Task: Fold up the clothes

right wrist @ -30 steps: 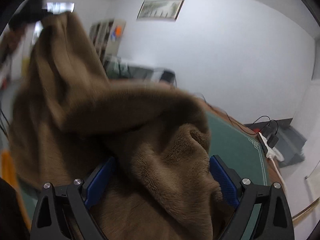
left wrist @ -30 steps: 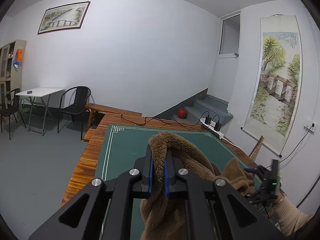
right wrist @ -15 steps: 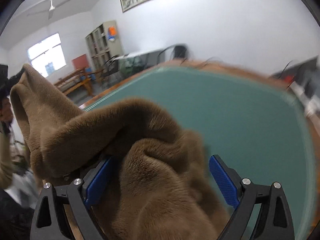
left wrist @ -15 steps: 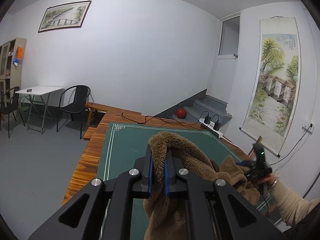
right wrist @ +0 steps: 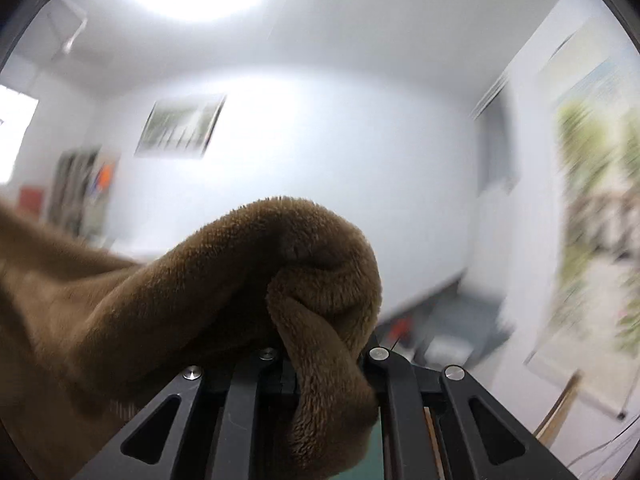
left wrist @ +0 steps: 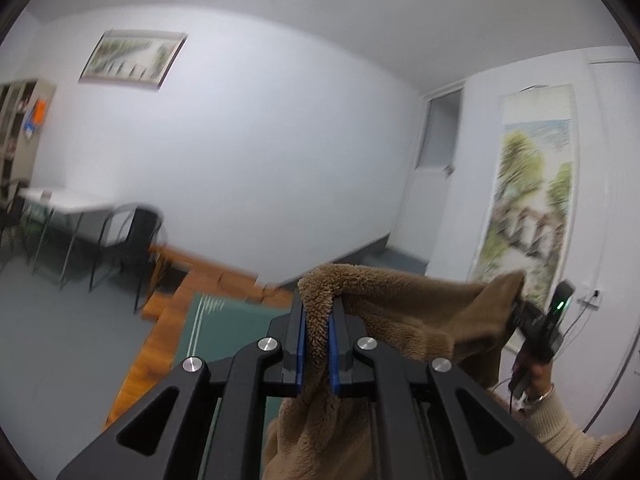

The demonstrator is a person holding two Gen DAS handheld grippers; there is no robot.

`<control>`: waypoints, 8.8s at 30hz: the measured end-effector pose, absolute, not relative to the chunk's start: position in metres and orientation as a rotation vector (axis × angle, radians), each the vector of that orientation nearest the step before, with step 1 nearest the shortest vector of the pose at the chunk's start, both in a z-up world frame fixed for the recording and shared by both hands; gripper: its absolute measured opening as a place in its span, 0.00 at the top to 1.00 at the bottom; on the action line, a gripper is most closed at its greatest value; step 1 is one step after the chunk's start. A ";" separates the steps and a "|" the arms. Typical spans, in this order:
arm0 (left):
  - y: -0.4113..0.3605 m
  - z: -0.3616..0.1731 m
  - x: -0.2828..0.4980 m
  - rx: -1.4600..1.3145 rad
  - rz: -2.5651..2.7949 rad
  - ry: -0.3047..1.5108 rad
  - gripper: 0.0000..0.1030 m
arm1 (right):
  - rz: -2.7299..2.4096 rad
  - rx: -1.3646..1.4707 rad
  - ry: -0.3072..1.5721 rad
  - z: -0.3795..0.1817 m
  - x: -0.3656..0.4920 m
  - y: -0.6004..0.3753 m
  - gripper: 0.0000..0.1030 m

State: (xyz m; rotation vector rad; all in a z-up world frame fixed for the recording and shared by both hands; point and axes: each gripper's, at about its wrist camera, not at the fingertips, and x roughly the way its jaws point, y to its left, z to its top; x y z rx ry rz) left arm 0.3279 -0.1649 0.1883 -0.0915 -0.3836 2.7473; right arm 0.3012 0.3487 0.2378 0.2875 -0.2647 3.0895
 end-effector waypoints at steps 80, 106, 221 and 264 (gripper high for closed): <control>-0.110 0.271 0.347 0.554 3.017 -0.188 0.72 | 2.588 0.814 -0.304 0.296 0.393 0.374 0.85; -0.071 -0.021 -0.115 -1.434 2.773 0.201 0.38 | 2.737 -1.196 -0.718 0.018 -0.011 0.374 0.22; -0.101 0.005 0.131 -1.233 2.993 0.622 0.10 | 2.974 -0.773 -1.061 0.026 0.310 0.323 0.15; -0.051 -0.044 0.282 -0.909 2.793 0.286 0.01 | 2.972 -0.680 -1.424 -0.022 0.366 0.245 0.15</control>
